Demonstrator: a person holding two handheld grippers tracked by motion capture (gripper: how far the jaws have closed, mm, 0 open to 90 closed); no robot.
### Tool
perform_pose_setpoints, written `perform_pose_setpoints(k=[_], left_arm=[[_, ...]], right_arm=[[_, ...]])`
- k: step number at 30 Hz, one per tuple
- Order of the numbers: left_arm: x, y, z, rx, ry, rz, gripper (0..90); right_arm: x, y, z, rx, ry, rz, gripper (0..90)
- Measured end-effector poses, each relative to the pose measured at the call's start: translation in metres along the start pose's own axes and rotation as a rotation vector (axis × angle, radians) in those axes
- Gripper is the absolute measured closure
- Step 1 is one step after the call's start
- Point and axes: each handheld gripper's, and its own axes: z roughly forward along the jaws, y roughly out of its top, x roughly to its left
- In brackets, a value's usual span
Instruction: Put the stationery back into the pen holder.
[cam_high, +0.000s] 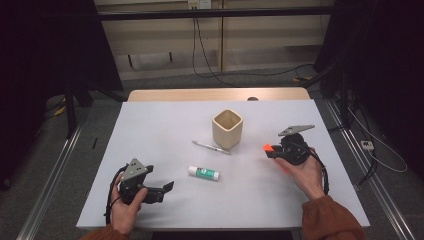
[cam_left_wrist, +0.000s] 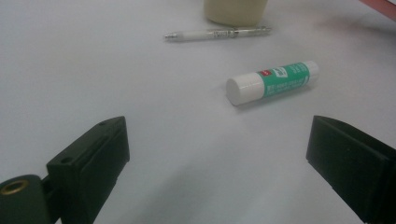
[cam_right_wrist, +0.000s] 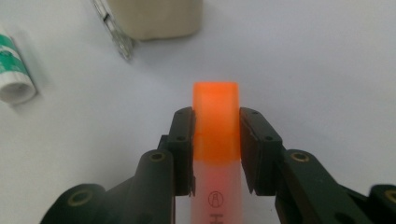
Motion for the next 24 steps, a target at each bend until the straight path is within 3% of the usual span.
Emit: perform_pose_setpoints(k=[6, 13, 19, 24], left_arm=[[0.0, 0.0, 0.0, -0.001, 0.0, -0.001, 6.0], [0.0, 0.0, 0.0, -0.002, -0.001, -0.002, 6.0], [0.0, 0.0, 0.0, -0.001, 0.001, -0.001, 5.9], [0.0, 0.0, 0.0, -0.001, -0.002, 0.0, 5.9]], right_arm=[[0.003, 0.002, -0.007, -0.102, 0.043, -0.004, 68.0], [0.0, 0.002, -0.011, -0.19, 0.095, 0.052, 67.9], [0.005, 0.005, -0.016, -0.289, 0.126, 0.026, 67.9], [0.009, 0.006, -0.016, -0.331, 0.137, -0.007, 67.9]])
